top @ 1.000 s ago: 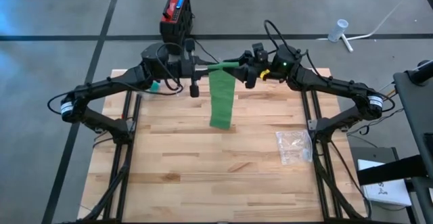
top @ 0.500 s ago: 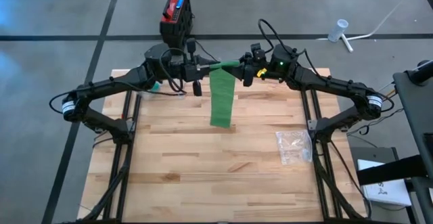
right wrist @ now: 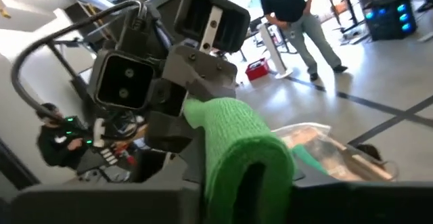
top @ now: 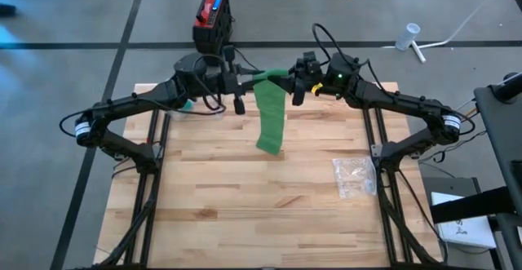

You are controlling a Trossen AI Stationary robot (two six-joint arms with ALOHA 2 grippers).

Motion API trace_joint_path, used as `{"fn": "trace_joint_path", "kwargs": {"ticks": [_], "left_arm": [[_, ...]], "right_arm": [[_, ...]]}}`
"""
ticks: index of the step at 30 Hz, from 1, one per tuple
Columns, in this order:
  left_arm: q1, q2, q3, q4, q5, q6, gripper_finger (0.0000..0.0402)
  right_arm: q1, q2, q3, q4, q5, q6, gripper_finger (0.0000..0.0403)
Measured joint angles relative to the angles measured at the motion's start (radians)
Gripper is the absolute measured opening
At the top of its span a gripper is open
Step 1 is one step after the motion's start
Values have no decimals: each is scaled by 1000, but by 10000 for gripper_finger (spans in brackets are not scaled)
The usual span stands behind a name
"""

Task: Roll bandage
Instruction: Roll the green bandage

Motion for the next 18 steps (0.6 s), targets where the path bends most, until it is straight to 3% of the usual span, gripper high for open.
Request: {"fn": "trace_joint_path", "kwargs": {"ticks": [3, 7, 13, 18], "left_arm": [[1, -3, 10, -43, -13, -89, 94], [19, -3, 65, -150, -6, -216, 164], [52, 23, 163, -275, 140, -340, 268], [81, 63, 218, -346, 180, -413, 304]], "right_arm": [[0, 1, -9, -1, 8, -44, 40], [0, 1, -15, 6, 7, -125, 32], [6, -2, -25, 6, -4, -246, 45], [8, -7, -60, 93, -47, -288, 39]]}}
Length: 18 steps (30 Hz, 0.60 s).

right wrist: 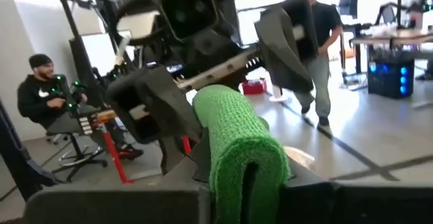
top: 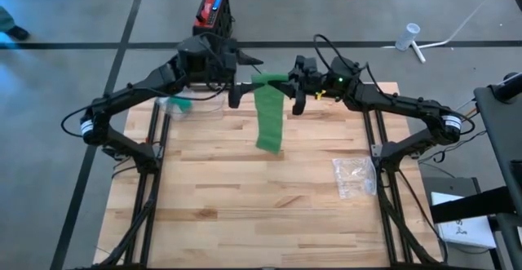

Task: Roll bandage
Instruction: Roll the green bandage

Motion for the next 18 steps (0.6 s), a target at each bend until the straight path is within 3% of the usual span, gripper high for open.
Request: {"fn": "trace_joint_path", "kwargs": {"ticks": [5, 15, 18], "left_arm": [[12, 27, 31, -57, 64, -20, 256], [18, 30, 42, -65, 169, -104, 38], [20, 30, 42, -66, 182, -141, 19]], "right_arm": [[2, -21, -44, 60, -7, -51, 40], [9, -36, -75, 70, -13, -159, 48], [9, -36, -79, 65, -30, -176, 60]]}}
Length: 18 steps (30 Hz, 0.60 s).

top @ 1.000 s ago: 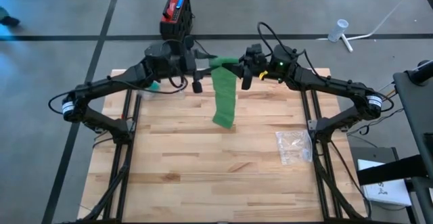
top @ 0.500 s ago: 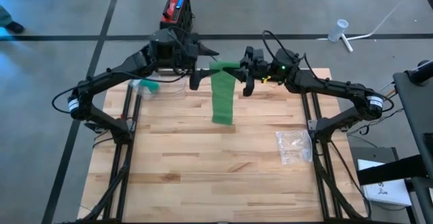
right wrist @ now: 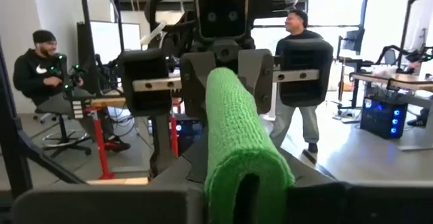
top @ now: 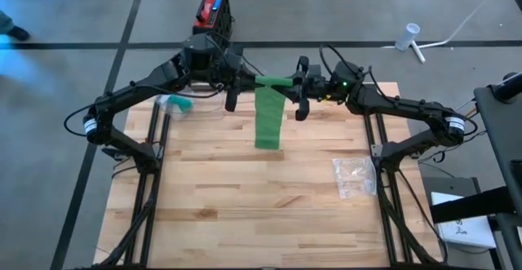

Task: Roll bandage
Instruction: Roll the green bandage

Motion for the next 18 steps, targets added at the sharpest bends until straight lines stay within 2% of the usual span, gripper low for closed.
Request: {"fn": "trace_joint_path", "kwargs": {"ticks": [5, 11, 18], "left_arm": [[3, 0, 0, -13, 7, -15, 29], [6, -7, 3, -1, 19, 70, 17], [6, -8, 3, 2, 13, 115, 17]], "right_arm": [[2, -3, -3, -12, -25, 37, 102], [-2, -5, -10, 62, -40, 363, 180], [-2, -4, -12, 98, -34, 504, 258]]}}
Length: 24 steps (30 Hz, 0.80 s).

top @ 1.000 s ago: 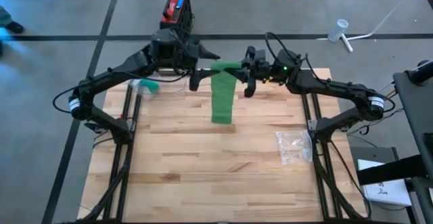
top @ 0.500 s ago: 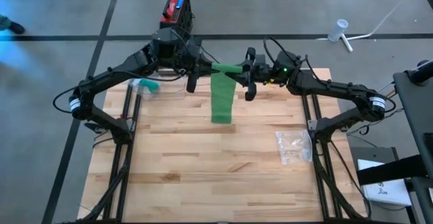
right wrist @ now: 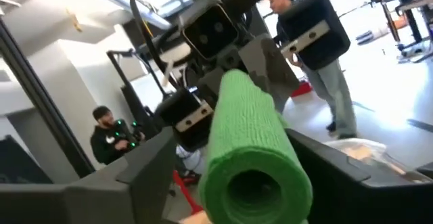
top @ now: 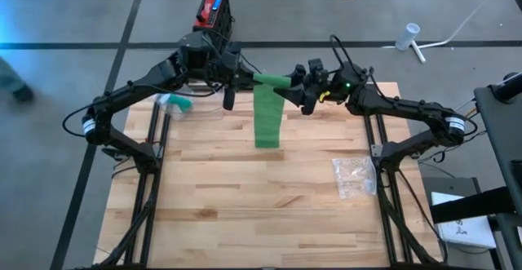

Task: Roll bandage
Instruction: Roll the green bandage

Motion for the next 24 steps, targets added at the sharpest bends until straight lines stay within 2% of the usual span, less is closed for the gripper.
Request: {"fn": "trace_joint_path", "kwargs": {"ticks": [5, 10, 15, 20, 24], "left_arm": [[-9, 1, 0, -2, 0, -42, 17], [-14, 1, -1, -2, 3, -114, 17], [-14, 1, -2, 2, 2, -120, 17], [-15, 1, -2, 10, -70, -65, 17], [-16, 9, -9, 30, -75, -48, 17]], "right_arm": [[-11, 8, 21, -38, 25, -39, 286], [-22, 14, 36, -51, 33, -50, 290], [-22, 14, 46, -55, 32, 23, 277], [-22, 14, 46, -59, 32, 121, 255], [-22, 14, 46, -64, 33, 168, 234]]}}
